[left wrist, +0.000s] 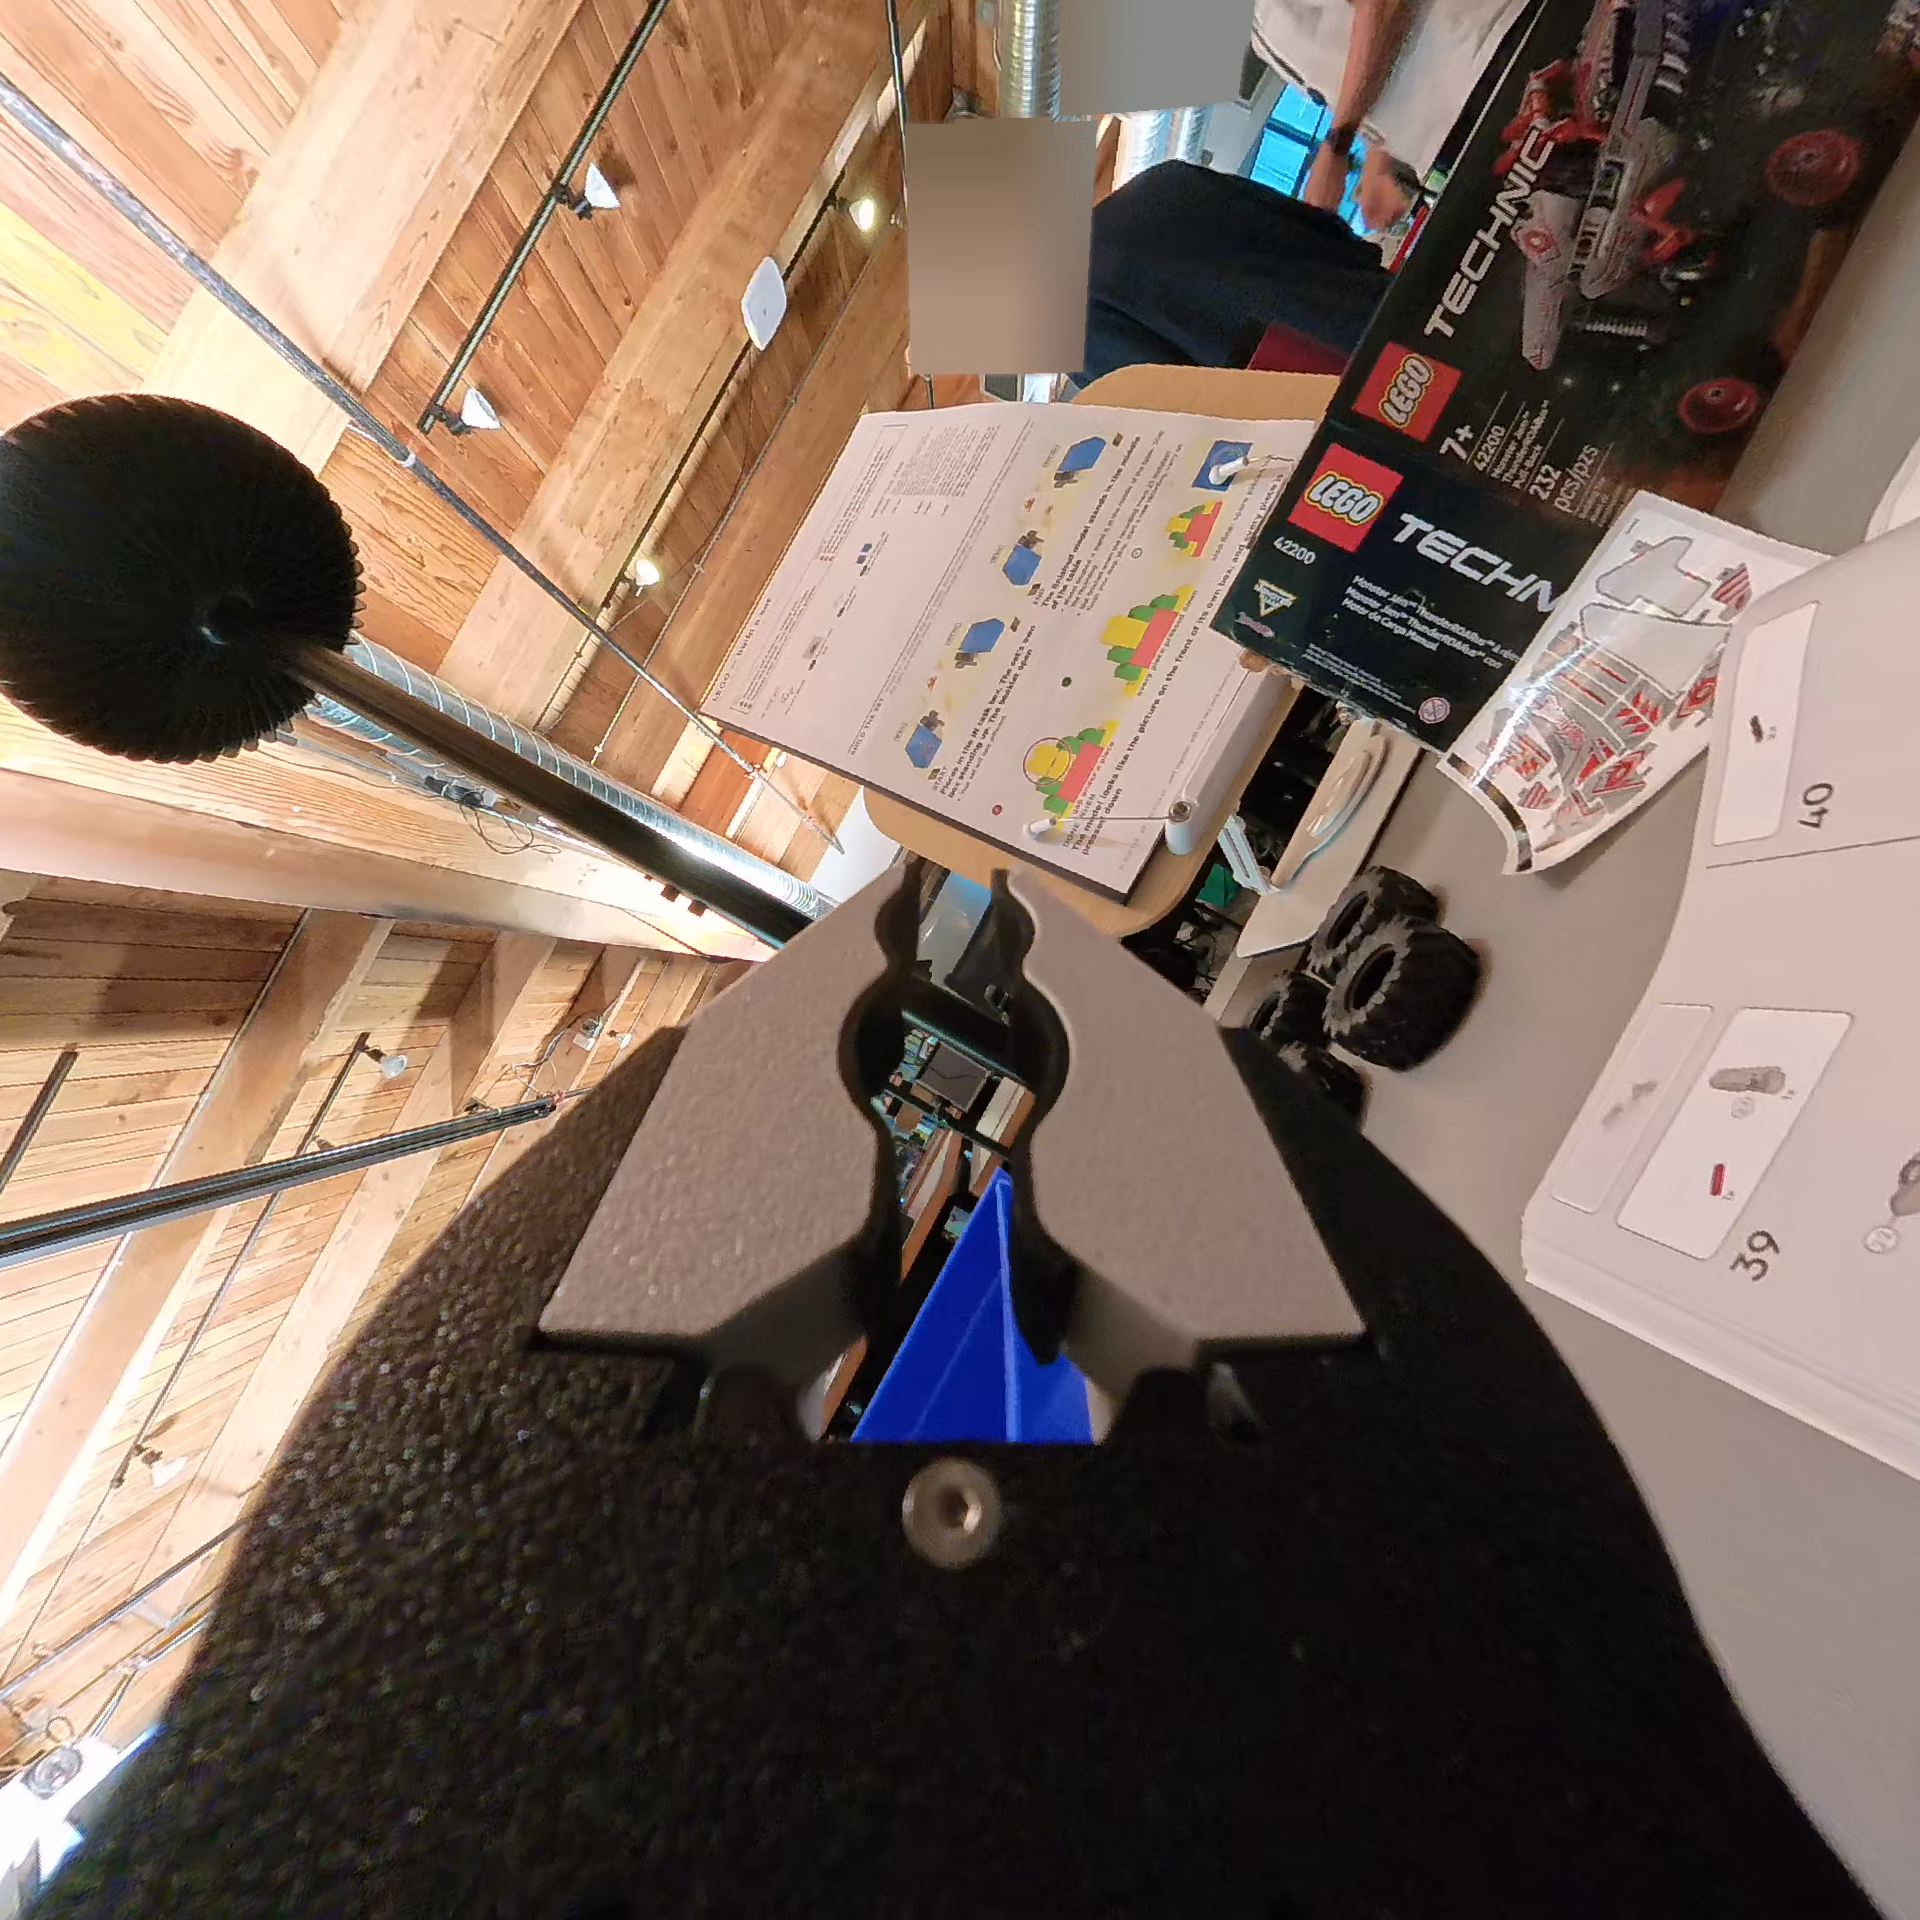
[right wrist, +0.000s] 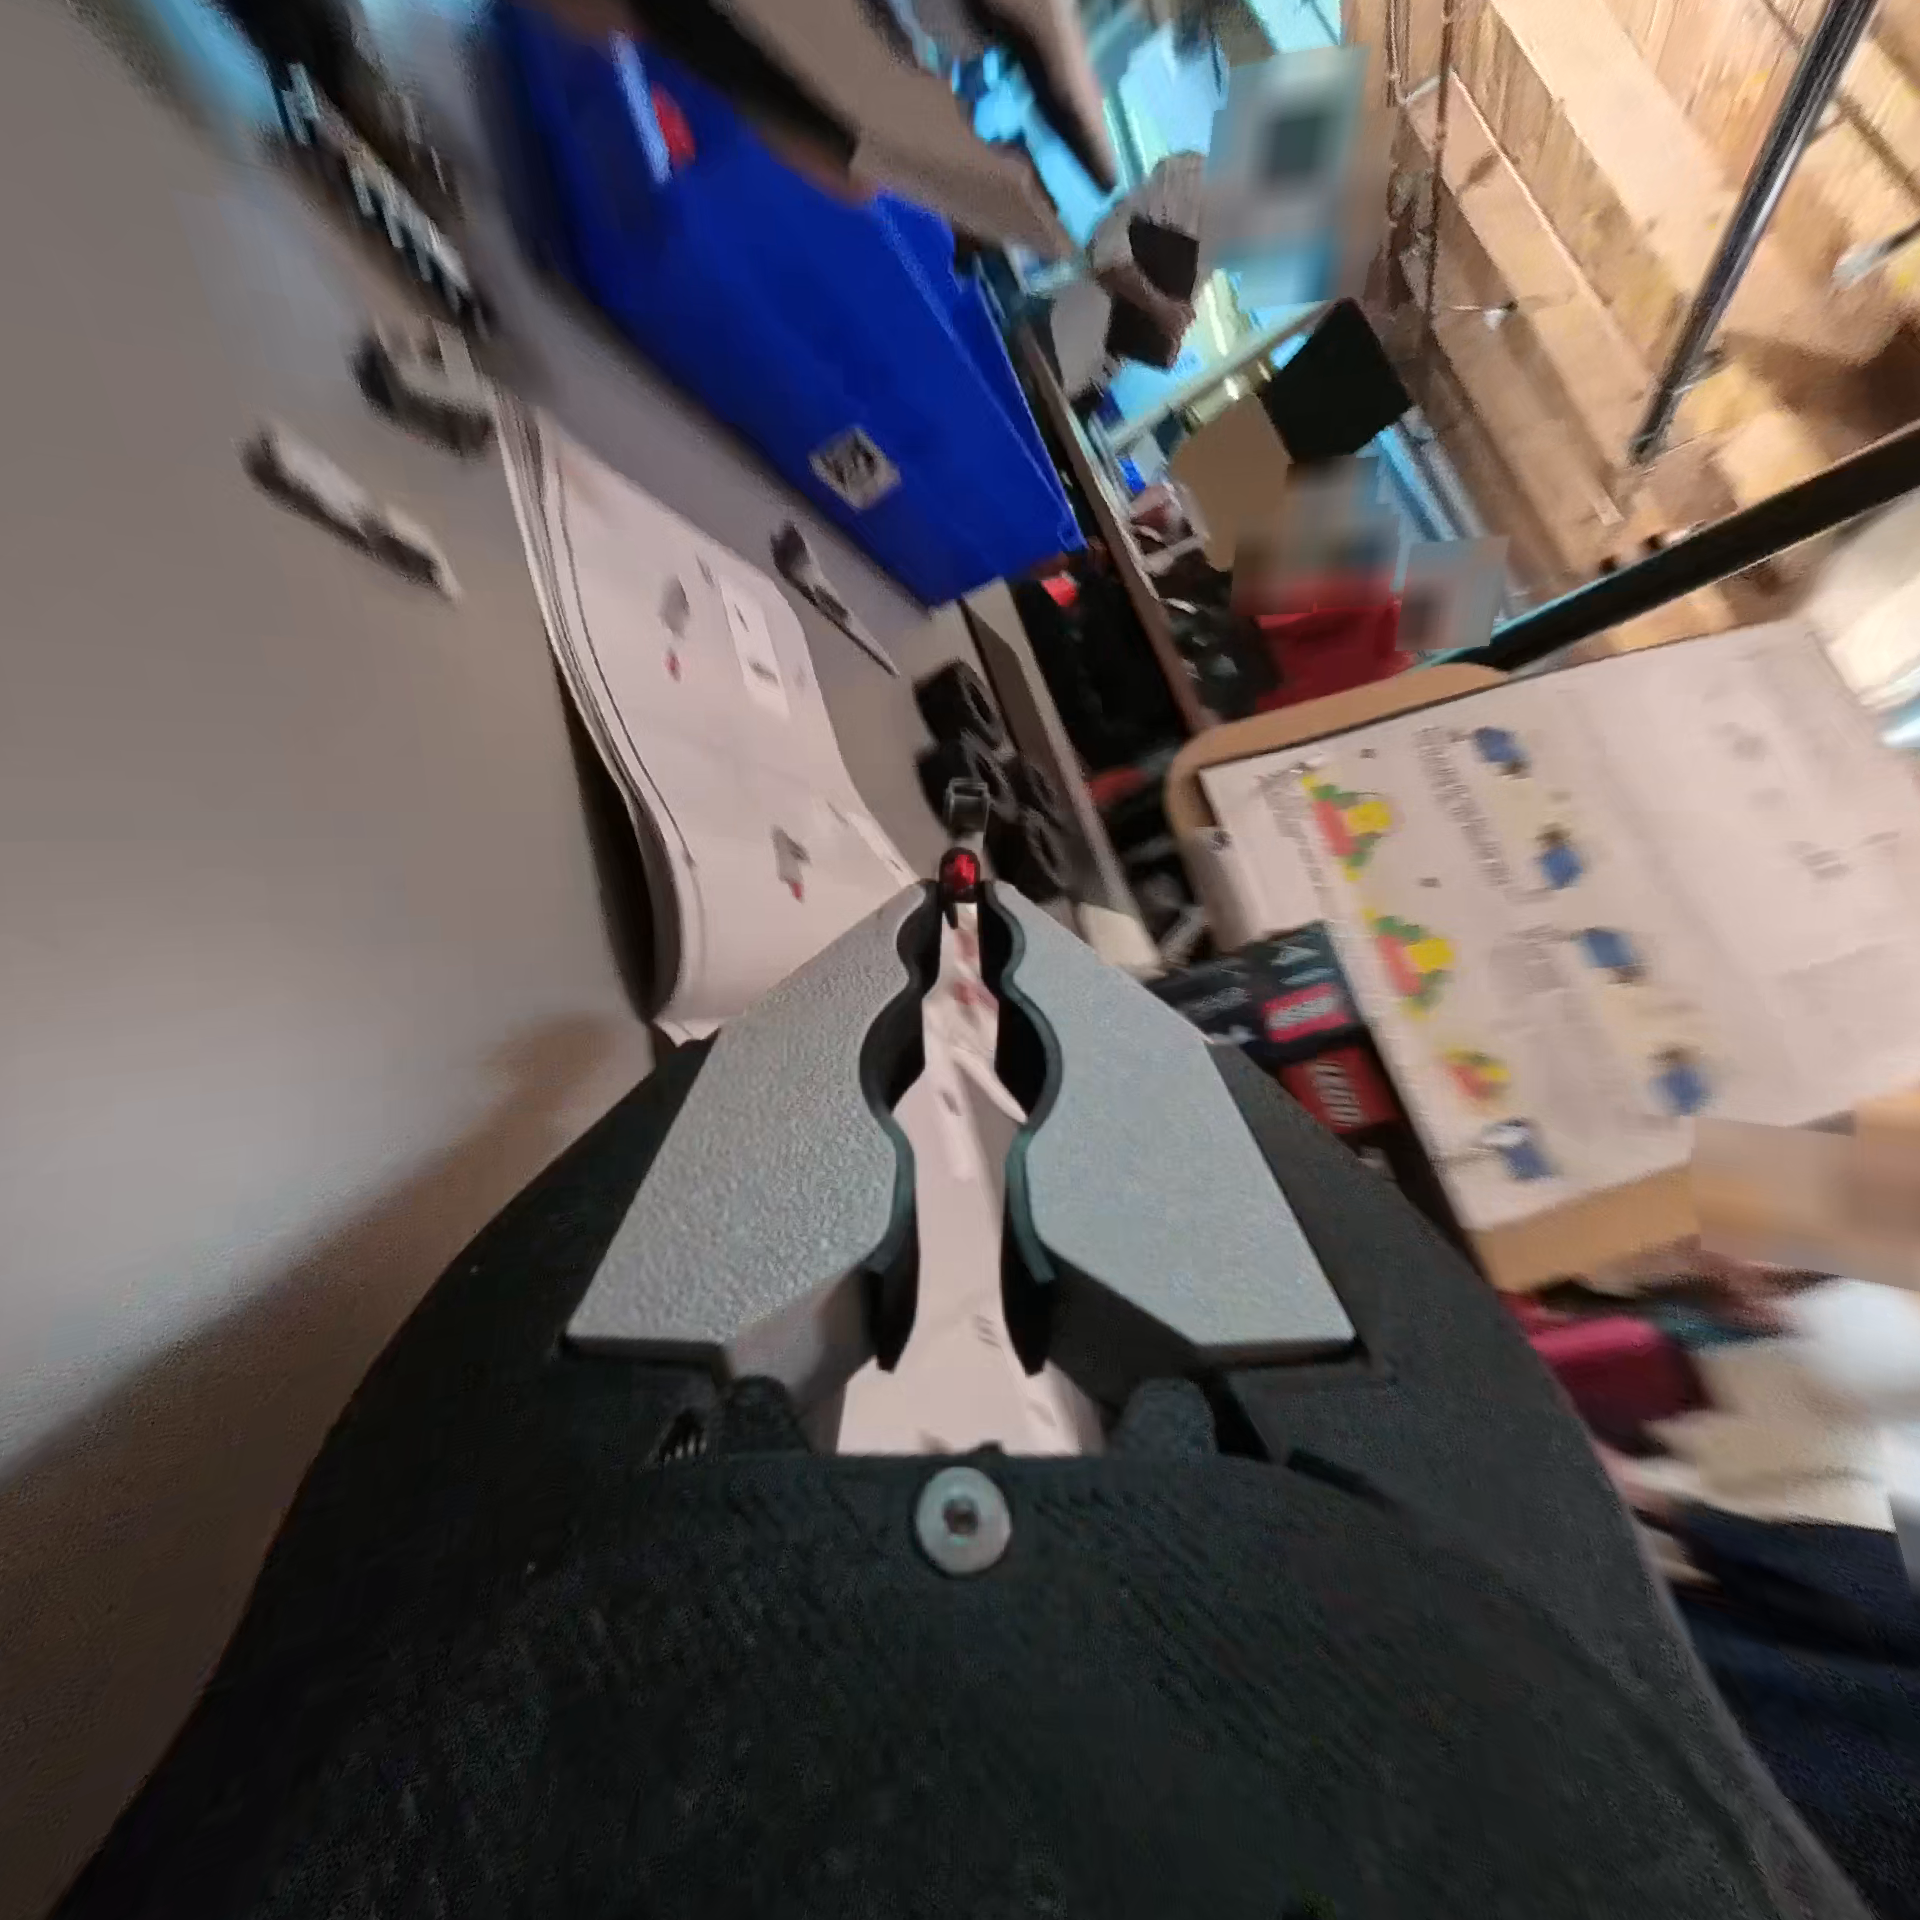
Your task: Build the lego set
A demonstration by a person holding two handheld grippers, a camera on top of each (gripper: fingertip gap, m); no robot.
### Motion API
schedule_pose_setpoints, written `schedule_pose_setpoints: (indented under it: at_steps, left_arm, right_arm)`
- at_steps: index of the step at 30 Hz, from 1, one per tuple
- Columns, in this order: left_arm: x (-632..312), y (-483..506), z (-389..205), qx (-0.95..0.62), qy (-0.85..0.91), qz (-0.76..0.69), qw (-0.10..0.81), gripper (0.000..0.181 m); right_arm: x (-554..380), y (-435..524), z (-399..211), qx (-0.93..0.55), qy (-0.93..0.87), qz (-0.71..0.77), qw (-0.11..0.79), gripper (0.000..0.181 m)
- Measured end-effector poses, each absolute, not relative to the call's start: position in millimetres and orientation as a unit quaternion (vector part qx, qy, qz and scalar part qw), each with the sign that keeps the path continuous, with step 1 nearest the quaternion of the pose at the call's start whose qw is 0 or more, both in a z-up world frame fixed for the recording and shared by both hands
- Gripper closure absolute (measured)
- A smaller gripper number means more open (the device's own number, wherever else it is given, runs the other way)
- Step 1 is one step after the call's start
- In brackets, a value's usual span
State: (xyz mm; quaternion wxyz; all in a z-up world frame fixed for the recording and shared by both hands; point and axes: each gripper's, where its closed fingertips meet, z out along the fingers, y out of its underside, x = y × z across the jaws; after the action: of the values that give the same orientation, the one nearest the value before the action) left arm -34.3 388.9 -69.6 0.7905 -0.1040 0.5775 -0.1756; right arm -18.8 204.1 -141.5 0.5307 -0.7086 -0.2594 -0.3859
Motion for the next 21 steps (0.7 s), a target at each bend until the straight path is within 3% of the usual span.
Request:
schedule_pose_setpoints:
  at_steps: [3,21]
  left_arm:
    - [-35,389,-68,-0.105,0.576,-0.176,0.791,0.171]
    - [-31,387,-72,-0.097,0.584,-0.166,0.789,0.172]
  right_arm:
    - [-35,207,-158,-0.749,-0.242,-0.223,0.575,0.177]
    - [-33,209,-162,-0.762,-0.222,-0.195,0.577,0.177]
